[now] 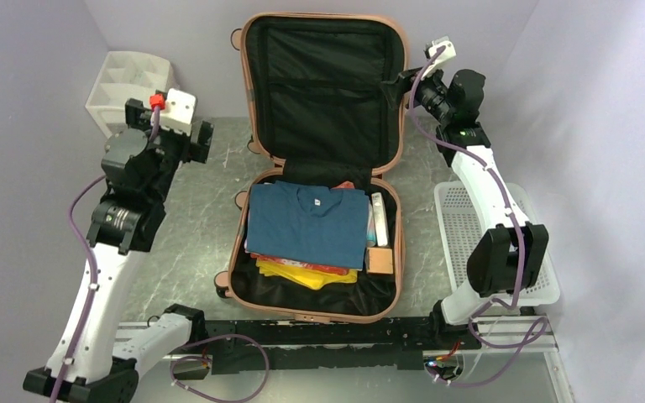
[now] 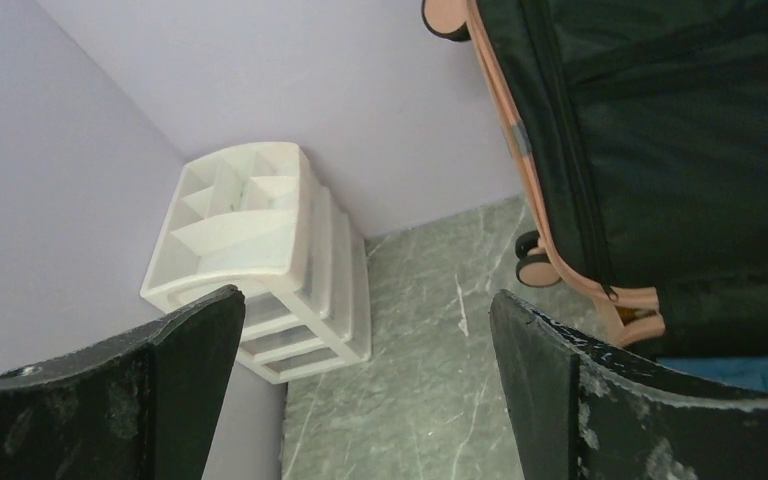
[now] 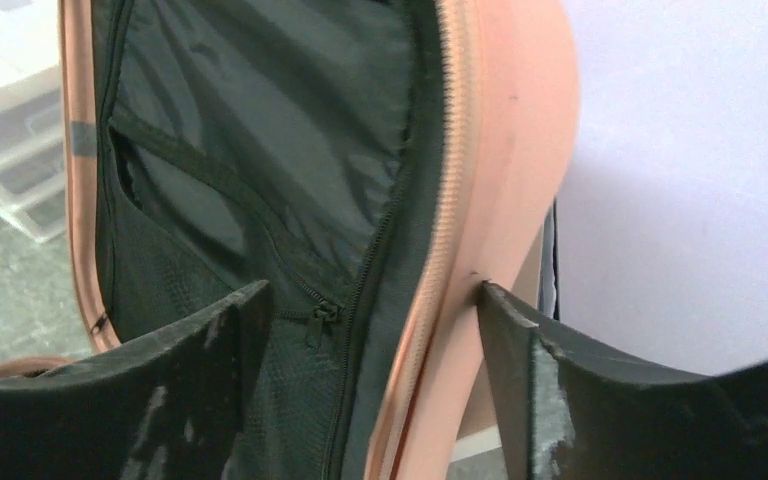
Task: Open, take out, and arrange the luggage
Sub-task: Open the luggage at the center of the board.
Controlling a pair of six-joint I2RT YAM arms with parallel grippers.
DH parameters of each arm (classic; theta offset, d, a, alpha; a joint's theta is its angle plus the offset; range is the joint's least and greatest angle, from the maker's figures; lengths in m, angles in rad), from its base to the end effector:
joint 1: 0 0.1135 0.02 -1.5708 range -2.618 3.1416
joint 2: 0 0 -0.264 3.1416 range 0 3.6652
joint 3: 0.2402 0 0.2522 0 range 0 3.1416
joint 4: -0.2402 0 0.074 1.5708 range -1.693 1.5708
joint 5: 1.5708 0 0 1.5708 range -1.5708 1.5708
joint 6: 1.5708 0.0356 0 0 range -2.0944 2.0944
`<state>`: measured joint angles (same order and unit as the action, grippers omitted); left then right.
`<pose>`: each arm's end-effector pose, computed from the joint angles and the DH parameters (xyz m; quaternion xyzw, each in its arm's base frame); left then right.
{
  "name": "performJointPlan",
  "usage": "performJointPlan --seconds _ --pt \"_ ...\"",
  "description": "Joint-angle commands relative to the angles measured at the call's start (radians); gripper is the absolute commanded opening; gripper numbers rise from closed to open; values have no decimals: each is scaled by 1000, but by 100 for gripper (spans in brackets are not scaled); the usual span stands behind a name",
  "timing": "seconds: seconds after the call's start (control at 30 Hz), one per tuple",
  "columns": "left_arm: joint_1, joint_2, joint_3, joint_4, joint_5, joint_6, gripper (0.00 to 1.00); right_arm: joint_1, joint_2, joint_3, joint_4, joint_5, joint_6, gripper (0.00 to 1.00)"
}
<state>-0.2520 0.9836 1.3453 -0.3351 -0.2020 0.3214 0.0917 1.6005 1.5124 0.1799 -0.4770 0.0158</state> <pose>0.1862 -0.0406 0.4790 0.1270 0.6862 0.0950 0.7099 0.3792 0.0513 0.4253 -0.1993 0.6477 0.1975 0.7083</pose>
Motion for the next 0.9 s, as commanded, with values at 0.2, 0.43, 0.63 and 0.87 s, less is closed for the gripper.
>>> performJointPlan --seconds 0.2,0.43,0.63,0.87 --pt "-3 -160 -133 -243 287 161 97 25 -272 72 -435 -18 -188 100" --pt "-3 -335 -250 -363 436 250 97 24 -508 -71 -831 31 -412 100" --pt "2 -418 -289 -485 595 276 97 22 -682 -216 -1002 238 -494 100" --pt "52 -541 -444 -427 720 286 97 23 -718 -297 -1097 426 -484 100"
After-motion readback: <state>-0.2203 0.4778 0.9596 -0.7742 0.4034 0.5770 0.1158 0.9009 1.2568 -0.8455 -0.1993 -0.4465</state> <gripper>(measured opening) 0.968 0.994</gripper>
